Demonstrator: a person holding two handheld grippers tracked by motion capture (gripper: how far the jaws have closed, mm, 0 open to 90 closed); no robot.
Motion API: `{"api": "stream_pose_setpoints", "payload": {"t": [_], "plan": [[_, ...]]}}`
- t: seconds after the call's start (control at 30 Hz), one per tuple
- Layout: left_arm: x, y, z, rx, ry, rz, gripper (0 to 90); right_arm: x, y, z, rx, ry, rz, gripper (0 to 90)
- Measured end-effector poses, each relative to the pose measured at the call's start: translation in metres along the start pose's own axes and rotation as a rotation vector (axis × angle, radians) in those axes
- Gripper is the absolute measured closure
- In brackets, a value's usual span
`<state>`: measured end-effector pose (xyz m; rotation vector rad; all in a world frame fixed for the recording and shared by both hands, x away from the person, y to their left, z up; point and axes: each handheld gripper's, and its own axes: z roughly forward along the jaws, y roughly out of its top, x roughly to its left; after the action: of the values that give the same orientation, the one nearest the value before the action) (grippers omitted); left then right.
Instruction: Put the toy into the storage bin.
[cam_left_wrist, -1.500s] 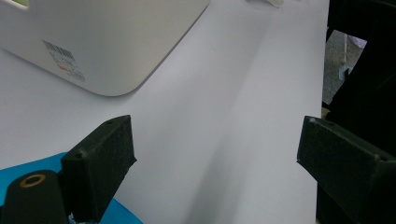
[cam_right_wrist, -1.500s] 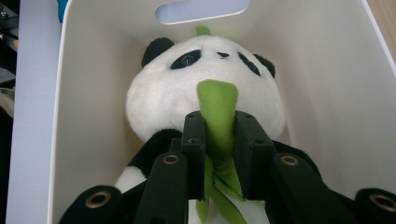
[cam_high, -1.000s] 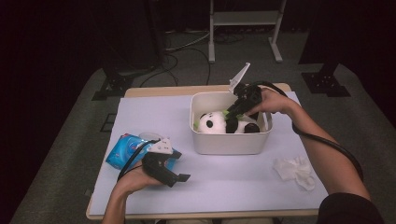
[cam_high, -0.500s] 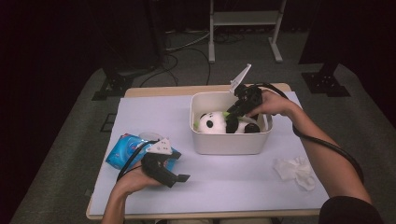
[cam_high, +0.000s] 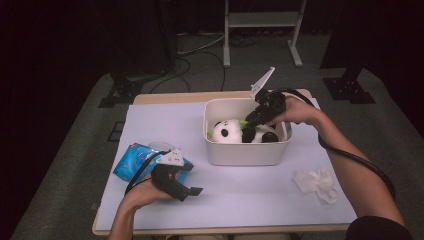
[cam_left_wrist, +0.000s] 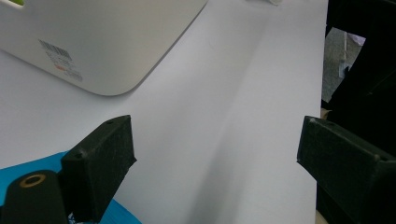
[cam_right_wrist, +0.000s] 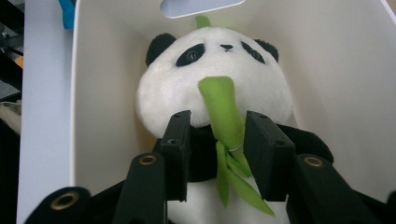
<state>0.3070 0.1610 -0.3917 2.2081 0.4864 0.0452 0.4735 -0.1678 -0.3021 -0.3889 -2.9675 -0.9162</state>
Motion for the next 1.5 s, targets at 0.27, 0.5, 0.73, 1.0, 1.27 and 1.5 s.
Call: {"api": "stream_pose_setpoints", "payload": {"t": [0.27, 0.5, 0.73, 1.0, 1.27, 1.5], "plan": [[-0.003, 0.002, 0.0, 0.002, -0.004, 0.018, 10.4, 0.008, 0.002, -0.016, -0.022, -0.016, -0.006, 59.3], [-0.003, 0.002, 0.002, 0.014, -0.007, 0.018, 10.4, 0.014, 0.003, -0.025, -0.026, -0.023, -0.015, 58.5], [-0.002, 0.001, 0.001, -0.001, -0.004, 0.009, 10.4, 0.018, 0.0, -0.033, -0.027, -0.035, -0.01, 58.2], [-0.004, 0.003, 0.001, 0.0, -0.007, 0.018, 10.4, 0.025, -0.005, -0.042, -0.039, -0.045, -0.009, 57.9], [-0.005, 0.003, -0.004, -0.01, 0.004, 0.013, 10.4, 0.032, -0.011, -0.052, -0.042, -0.061, -0.006, 57.4], [-0.004, 0.002, -0.002, -0.005, 0.0, 0.013, 10.4, 0.04, -0.018, -0.059, -0.058, -0.064, -0.005, 57.4]]}}
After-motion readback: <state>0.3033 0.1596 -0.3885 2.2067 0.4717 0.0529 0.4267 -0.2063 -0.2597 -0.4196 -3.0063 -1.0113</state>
